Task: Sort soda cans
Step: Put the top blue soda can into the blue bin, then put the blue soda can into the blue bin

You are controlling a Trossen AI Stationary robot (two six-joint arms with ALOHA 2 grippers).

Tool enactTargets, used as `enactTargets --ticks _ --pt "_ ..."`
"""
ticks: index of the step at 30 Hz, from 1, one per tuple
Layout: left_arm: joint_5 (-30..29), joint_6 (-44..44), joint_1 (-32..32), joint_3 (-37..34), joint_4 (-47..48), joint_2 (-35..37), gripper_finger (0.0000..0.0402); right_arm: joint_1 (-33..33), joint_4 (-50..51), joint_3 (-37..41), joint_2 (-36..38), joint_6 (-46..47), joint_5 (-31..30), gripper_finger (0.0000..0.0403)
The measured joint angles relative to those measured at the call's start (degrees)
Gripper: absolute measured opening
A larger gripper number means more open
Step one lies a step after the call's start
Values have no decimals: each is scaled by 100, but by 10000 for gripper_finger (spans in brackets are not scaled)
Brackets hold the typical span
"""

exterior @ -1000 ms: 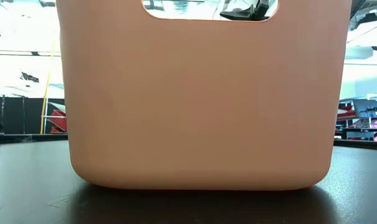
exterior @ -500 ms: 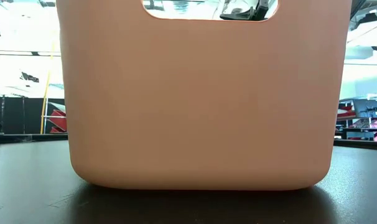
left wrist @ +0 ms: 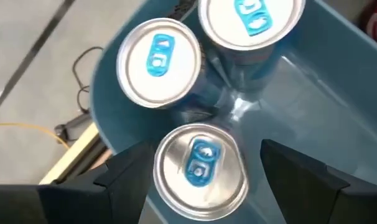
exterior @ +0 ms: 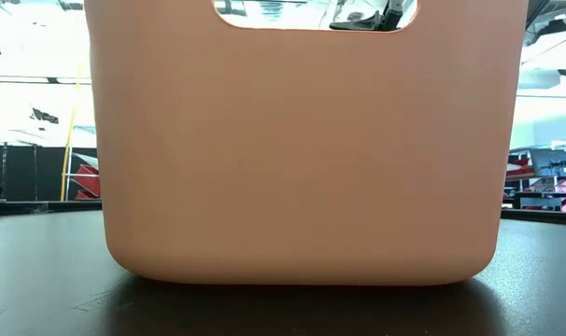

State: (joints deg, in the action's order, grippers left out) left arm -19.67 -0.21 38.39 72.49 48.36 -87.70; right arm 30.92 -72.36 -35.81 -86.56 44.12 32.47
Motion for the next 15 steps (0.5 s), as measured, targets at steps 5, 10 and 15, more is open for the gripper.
enactTargets --ticks 5,10,15 --pt "-132 45 -2 0 -71 2 288 0 0 0 1 -1 21 344" --pt "-160 85 -2 63 -131 2 288 0 0 0 0 -2 58 344" --pt "-160 278 -60 294 -105 130 288 9 78 0 2 -133 62 344"
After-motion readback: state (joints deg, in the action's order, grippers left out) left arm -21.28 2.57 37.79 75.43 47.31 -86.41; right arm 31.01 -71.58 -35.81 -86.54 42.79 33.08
